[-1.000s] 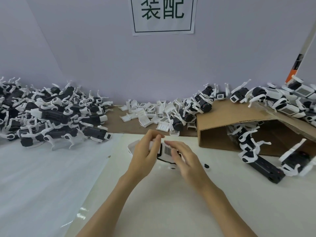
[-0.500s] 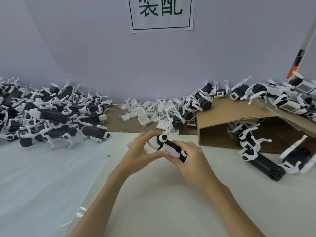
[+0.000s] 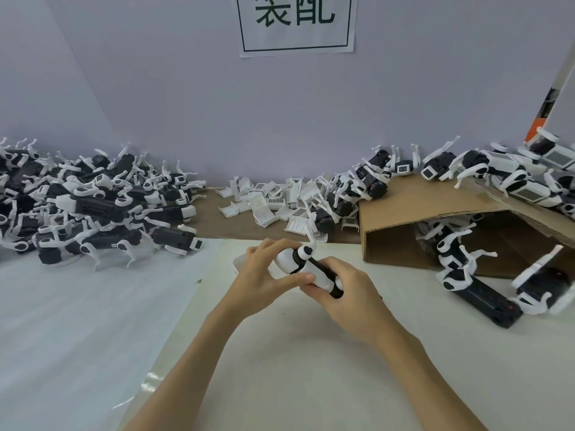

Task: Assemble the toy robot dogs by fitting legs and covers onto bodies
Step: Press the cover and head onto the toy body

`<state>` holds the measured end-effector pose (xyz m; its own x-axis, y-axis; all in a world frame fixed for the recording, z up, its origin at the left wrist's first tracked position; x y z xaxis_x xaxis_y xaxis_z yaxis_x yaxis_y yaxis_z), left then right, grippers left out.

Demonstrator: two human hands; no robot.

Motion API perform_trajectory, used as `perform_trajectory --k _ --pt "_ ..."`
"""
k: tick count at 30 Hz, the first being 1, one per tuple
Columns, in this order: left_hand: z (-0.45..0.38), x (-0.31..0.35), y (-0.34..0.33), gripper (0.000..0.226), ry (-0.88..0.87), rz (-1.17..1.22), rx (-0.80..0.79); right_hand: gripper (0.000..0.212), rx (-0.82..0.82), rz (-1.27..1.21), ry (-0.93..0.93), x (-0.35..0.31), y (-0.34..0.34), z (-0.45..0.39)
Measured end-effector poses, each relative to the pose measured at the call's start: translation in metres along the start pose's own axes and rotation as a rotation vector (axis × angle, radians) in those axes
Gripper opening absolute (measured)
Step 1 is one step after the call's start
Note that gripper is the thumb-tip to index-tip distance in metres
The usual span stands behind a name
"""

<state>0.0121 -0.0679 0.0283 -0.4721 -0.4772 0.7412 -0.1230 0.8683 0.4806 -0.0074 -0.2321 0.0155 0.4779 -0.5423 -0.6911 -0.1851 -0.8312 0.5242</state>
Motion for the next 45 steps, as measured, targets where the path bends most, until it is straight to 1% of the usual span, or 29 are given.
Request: perform_trajectory --k 5,7,9,11,13,15,17,19,20,22,23,25,26,27,28,29,30,31,34,35,36,38,39,40,42,43,45 --pt "-0.001 0.0 0.005 0.038 0.021 -0.015 0.059 0.023 0.015 0.014 0.005 -0.003 0.0 -0.002" --pt "-0.001 -0.002 0.003 0.042 0.05 0.001 0.073 0.023 -0.008 -0.053 -0.055 0.003 -0.001 -0.002" --pt "-0.001 -0.006 -0.001 0.045 0.107 0.034 0.061 0.025 -0.068 -0.118 -0.144 0.012 -0.006 0.0" --pt "-0.001 -0.01 -0.006 0.042 0.134 0.069 0.028 0.031 -0.126 -0.133 -0.209 0.017 -0.011 0.003" --pt "0.0 -0.011 -0.007 0.04 0.14 0.091 -0.018 0.033 -0.143 -0.131 -0.232 0.018 -0.012 0.003" --pt "0.001 -0.01 -0.006 0.037 0.135 0.089 -0.047 0.029 -0.147 -0.139 -0.24 0.017 -0.011 0.002" --pt "0.0 -0.008 -0.002 0.031 0.125 0.081 -0.025 0.03 -0.14 -0.129 -0.24 0.017 -0.009 0.002" --pt "-0.001 -0.005 -0.002 0.026 0.113 0.085 0.024 0.037 -0.092 -0.117 -0.224 0.015 -0.005 0.0" --pt "-0.002 -0.004 -0.001 0.027 0.12 0.085 0.07 0.044 -0.055 -0.081 -0.192 0.013 -0.003 0.0" --pt "-0.002 -0.009 0.007 0.032 0.18 0.112 0.205 0.062 0.032 0.039 -0.096 0.006 0.003 -0.001" --pt "-0.001 -0.015 0.01 0.034 0.22 0.14 0.25 0.066 0.068 0.109 -0.038 0.002 0.005 -0.002" --pt "-0.001 -0.021 0.008 0.037 0.26 0.152 0.236 0.057 0.096 0.196 0.038 -0.004 0.004 -0.001" --pt "-0.001 -0.02 0.005 0.039 0.239 0.084 0.212 0.051 0.095 0.193 0.038 -0.004 0.004 -0.001" --pt "-0.002 -0.016 0.005 0.045 0.174 -0.057 0.202 0.046 0.086 0.166 0.026 -0.001 0.003 -0.001" --pt "-0.002 -0.009 0.007 0.055 0.081 -0.228 0.21 0.044 0.071 0.124 0.011 0.002 0.003 -0.002" --pt "-0.002 -0.002 0.01 0.063 -0.019 -0.342 0.226 0.042 0.052 0.075 -0.006 0.005 0.004 -0.002" --pt "-0.002 0.003 0.012 0.066 -0.084 -0.357 0.223 0.041 0.03 0.02 -0.032 0.008 0.005 -0.002" --pt "-0.001 0.004 0.013 0.067 -0.104 -0.279 0.188 0.04 0.003 -0.037 -0.065 0.01 0.006 -0.002" --pt "0.0 0.001 0.007 0.067 -0.013 0.058 0.007 0.041 -0.068 -0.14 -0.128 0.014 0.004 -0.001" --pt "0.0 0.003 0.004 0.063 0.012 0.116 -0.004 0.043 -0.089 -0.141 -0.121 0.013 0.002 -0.001" --pt "0.0 0.005 0.003 0.057 0.023 0.136 0.029 0.046 -0.107 -0.132 -0.107 0.01 -0.001 0.0" --pt "0.002 0.011 0.005 0.05 0.03 0.121 0.149 0.057 -0.104 -0.107 -0.088 0.007 -0.009 0.002" --pt "0.004 0.014 0.006 0.049 0.03 0.105 0.205 0.063 -0.071 -0.073 -0.083 0.006 -0.01 0.003" --pt "0.006 0.018 0.006 0.048 0.018 0.07 0.246 0.064 -0.014 -0.016 -0.066 0.005 -0.008 0.002" --pt "0.01 0.028 0.004 0.049 -0.039 -0.056 0.313 0.052 0.125 0.101 0.008 -0.001 0.002 0.001" --pt "0.012 0.032 0.003 0.051 -0.058 -0.116 0.329 0.047 0.168 0.134 0.035 -0.004 0.007 0.0" --pt "0.011 0.036 0.001 0.056 -0.069 -0.154 0.334 0.042 0.191 0.189 0.058 -0.004 0.012 -0.002"
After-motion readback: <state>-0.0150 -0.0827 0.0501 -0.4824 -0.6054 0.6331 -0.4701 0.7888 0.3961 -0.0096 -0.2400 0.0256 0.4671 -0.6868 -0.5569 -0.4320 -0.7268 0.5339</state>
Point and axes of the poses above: each hand's wrist, its own z-axis away from the middle knuckle, its own y-axis out of the back of the hand, x = y × z, the point moved 9 cm from there along -z, towards the middle knuckle, and after that the axes turned 7 degrees about x, right-handed, at the moved point
